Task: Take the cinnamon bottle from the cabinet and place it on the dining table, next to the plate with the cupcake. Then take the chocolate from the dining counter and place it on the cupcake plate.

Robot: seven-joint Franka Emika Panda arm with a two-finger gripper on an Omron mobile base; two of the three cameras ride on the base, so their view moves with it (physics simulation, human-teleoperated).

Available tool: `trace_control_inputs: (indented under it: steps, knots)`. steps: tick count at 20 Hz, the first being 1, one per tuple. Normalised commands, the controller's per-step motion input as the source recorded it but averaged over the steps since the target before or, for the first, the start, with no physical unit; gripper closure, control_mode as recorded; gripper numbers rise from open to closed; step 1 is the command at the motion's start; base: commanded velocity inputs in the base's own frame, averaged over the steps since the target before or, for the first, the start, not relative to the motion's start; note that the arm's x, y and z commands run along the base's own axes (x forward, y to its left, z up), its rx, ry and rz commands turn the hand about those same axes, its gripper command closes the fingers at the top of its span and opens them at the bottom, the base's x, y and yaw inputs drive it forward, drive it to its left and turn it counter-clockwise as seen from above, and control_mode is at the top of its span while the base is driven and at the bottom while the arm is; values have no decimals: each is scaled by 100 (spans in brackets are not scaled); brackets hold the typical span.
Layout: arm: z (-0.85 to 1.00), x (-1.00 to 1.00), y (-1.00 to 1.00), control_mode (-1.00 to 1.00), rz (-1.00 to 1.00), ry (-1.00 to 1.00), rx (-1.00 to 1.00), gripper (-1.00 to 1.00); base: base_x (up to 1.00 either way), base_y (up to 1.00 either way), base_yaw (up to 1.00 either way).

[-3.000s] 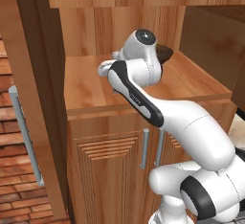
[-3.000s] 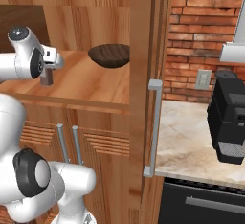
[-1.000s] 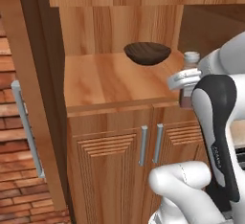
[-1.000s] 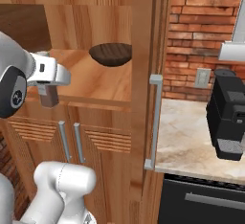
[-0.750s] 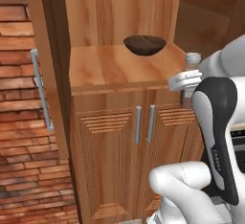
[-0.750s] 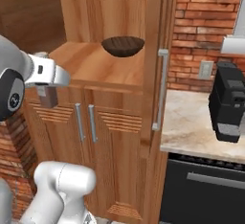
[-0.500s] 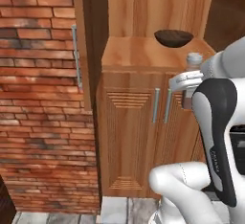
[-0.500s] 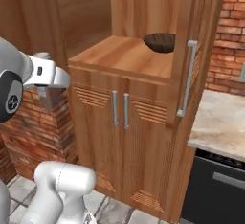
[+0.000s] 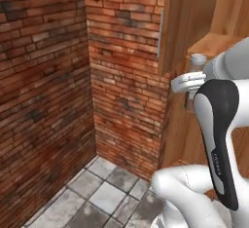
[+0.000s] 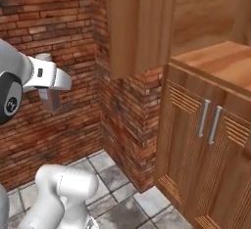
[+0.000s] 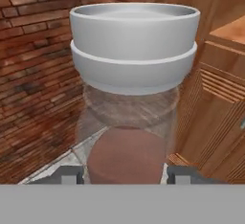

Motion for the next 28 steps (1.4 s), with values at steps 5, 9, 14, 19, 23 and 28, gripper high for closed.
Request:
trace_control_inputs:
  steps: [5,9,14,19,23,28]
  knots:
    - [0,0,0,100,0,0,0,100,-58,0,92]
    - [0,0,0,100,0,0,0,100,-38,0,97]
    - [0,0,0,100,0,0,0,100,-25,0,100]
    - [0,0,0,100,0,0,0,100,-6,0,100]
    - [0,0,0,100,0,0,0,100,0,0,98]
    - [0,0,0,100,0,0,0,100,12,0,90]
